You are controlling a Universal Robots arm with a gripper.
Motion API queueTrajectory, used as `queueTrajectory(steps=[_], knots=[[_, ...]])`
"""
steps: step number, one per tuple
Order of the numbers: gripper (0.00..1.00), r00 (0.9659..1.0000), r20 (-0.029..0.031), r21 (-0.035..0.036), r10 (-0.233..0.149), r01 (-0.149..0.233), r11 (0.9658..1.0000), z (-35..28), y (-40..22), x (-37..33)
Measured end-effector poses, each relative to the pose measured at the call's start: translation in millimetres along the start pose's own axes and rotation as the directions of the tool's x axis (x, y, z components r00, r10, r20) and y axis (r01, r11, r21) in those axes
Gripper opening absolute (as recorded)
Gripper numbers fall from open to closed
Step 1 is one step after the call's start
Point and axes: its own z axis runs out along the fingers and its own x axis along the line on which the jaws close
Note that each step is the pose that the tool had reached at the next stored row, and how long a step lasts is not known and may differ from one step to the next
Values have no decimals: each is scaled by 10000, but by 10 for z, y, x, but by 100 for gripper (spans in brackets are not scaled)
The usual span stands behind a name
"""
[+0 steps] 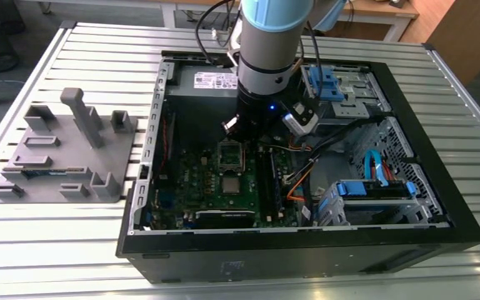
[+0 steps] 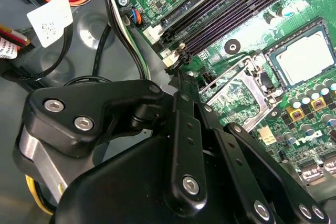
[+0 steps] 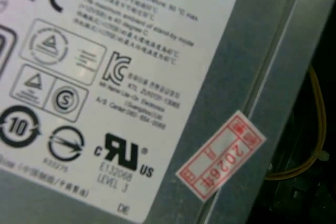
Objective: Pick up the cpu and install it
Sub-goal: 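Close the cpu cover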
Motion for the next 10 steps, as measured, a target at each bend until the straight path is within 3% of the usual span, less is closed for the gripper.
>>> queueTrajectory(steps=[4,10], knots=[[11,9988,-18,-21,-487,487,9988,1,0,0],[11,9978,-23,-28,-655,655,9978,0,0,4]])
